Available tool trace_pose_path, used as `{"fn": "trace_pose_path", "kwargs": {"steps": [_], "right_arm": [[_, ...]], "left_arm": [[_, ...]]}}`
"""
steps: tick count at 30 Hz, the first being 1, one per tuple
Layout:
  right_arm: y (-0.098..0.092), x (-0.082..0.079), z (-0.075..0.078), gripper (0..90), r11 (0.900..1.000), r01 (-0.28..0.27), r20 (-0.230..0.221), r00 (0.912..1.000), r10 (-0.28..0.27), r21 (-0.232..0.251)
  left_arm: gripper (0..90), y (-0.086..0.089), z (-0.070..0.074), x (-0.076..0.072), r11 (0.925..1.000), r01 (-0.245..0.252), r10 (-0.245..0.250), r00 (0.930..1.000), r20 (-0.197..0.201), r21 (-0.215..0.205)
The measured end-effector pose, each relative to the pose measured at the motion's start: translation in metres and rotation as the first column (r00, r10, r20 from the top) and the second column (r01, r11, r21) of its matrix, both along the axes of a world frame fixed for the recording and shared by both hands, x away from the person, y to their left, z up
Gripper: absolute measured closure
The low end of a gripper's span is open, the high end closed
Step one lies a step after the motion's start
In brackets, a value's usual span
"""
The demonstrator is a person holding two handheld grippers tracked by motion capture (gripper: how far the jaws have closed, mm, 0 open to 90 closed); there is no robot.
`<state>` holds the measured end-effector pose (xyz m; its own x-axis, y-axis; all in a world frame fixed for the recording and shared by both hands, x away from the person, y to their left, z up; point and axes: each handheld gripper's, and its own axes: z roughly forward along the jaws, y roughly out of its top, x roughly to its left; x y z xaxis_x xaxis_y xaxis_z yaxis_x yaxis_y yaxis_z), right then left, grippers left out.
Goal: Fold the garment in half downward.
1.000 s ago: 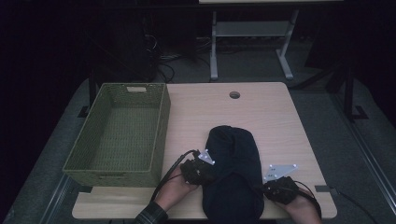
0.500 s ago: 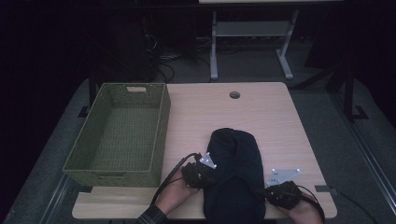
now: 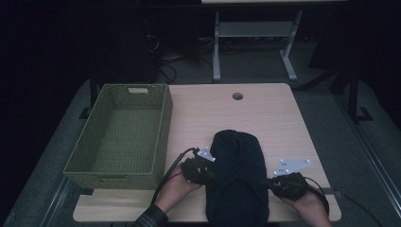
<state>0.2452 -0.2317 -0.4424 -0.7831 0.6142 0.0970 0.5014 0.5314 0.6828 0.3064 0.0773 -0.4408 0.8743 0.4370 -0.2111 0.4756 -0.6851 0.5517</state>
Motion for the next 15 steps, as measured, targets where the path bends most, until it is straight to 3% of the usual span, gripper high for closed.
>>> {"fn": "trace_pose_path", "kwargs": {"steps": [5, 9, 15], "right_arm": [[-0.003, 0.013, 0.003, 77.5, 1.000, 0.007, -0.001, 1.0000, -0.007, 0.023], [-0.004, 0.028, 0.009, 67.4, 0.999, 0.020, 0.013, 0.9997, -0.020, 0.033], [-0.007, 0.048, 0.016, 51.0, 0.997, 0.065, 0.018, 0.9977, -0.066, 0.047]], "left_arm": [[69.6, 0.003, 0.005, 0.007, 0.9999, -0.004, 0.004, 0.9999, 0.010, 0.011], [57.8, 0.005, 0.010, 0.017, 0.9993, -0.026, 0.025, 0.9980, 0.057, 0.026], [41.3, 0.006, 0.016, 0.030, 0.9990, -0.041, 0.039, 0.9958, 0.083, 0.019]]}}
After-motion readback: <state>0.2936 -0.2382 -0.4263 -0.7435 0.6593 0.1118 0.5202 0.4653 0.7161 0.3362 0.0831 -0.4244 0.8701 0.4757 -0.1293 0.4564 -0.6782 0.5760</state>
